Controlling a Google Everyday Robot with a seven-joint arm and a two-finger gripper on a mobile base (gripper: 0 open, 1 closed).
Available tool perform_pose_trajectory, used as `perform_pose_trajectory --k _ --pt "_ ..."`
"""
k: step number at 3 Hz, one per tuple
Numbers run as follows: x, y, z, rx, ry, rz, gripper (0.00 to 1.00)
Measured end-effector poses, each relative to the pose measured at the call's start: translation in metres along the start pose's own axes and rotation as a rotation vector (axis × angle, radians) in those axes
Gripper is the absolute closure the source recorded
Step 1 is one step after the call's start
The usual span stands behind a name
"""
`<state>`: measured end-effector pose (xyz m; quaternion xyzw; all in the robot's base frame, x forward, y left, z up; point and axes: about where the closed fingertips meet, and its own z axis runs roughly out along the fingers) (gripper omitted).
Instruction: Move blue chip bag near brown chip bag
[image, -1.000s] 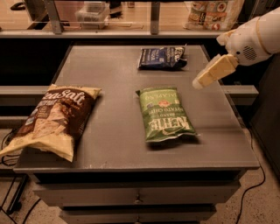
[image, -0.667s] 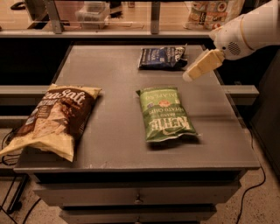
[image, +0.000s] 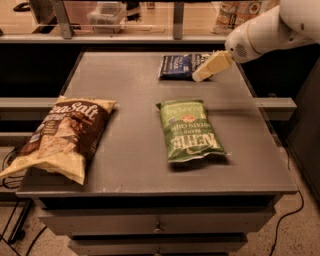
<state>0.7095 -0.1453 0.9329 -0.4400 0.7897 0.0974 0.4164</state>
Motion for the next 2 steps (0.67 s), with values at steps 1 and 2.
perform_pose_trajectory --k 1,2 --pt "0.006 -0.020 0.031 0.017 -0.019 0.091 0.00" --pt "0.013 -0.038 0.054 0.029 -0.047 0.169 0.00"
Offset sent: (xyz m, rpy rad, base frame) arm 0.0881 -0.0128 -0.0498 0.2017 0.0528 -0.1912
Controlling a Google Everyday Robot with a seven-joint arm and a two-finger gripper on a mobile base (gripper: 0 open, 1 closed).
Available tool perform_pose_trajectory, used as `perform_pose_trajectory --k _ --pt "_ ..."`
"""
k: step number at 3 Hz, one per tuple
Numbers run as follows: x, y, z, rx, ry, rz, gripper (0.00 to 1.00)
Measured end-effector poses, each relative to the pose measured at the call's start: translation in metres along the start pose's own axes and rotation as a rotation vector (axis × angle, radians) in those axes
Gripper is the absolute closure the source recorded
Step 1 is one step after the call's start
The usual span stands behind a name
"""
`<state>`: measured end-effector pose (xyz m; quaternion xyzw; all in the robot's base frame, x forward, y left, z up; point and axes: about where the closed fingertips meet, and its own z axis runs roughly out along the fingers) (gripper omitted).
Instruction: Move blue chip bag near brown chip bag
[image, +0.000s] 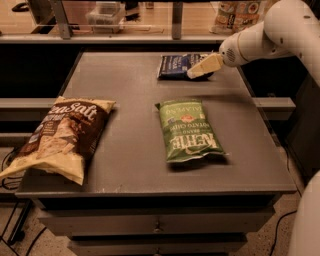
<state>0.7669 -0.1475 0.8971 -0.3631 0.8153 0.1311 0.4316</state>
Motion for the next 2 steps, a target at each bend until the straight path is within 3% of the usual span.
perform_pose_trajectory --k 1,2 --pt "0.000 -0.003 0.020 -0.006 -0.010 0.027 0.00" --pt "0.002 0.000 0.036 -0.021 -0.007 0.022 0.18"
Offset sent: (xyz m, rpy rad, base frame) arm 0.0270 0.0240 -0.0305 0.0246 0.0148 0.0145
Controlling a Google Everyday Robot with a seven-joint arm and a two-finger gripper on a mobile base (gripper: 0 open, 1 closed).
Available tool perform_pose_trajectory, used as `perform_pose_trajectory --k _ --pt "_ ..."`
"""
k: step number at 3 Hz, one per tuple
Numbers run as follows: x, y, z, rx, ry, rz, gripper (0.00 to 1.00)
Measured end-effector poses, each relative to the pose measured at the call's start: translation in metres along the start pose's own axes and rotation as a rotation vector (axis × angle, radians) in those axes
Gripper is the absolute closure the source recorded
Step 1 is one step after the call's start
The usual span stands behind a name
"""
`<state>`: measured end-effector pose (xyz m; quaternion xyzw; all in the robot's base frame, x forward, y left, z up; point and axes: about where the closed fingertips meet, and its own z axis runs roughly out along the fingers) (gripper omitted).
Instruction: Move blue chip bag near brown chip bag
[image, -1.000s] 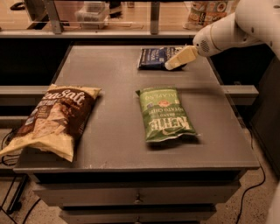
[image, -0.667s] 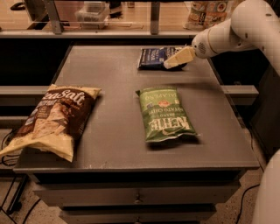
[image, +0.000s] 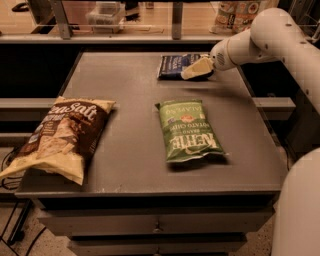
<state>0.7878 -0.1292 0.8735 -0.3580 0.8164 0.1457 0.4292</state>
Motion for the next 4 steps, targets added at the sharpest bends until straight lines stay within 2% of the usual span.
perform_pose_trajectory --k 2,3,4 --pt "0.016 0.002 0.016 -0.008 0.032 0.016 0.64" --pt "0.006 0.006 0.010 0.006 0.025 -0.033 0.87" --pt "-0.022 0.017 -0.010 0.014 -0.009 -0.130 1.00"
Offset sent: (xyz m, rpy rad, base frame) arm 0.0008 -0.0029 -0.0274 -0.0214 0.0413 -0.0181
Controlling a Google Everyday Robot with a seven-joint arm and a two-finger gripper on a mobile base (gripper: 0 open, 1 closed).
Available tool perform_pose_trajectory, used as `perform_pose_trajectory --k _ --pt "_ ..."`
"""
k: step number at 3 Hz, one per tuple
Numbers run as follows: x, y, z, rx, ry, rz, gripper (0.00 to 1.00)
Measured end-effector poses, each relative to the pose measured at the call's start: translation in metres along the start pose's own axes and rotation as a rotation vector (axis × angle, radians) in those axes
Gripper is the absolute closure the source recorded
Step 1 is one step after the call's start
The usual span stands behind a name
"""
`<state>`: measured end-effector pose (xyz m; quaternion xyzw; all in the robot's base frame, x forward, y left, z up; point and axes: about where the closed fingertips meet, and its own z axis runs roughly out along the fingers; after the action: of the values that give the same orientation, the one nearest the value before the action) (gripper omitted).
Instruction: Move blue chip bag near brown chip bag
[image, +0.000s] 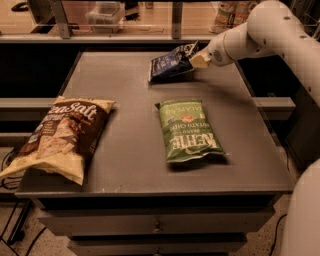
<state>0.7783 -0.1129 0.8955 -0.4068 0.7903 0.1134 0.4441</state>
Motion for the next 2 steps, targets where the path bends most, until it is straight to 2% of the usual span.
perform_pose_trajectory --k 1,2 --pt "-0.044 0.024 -0.033 -0.046 -0.064 -0.128 1.00" --pt "-0.086 0.081 -0.075 -0.178 -0.121 -0.320 1.00"
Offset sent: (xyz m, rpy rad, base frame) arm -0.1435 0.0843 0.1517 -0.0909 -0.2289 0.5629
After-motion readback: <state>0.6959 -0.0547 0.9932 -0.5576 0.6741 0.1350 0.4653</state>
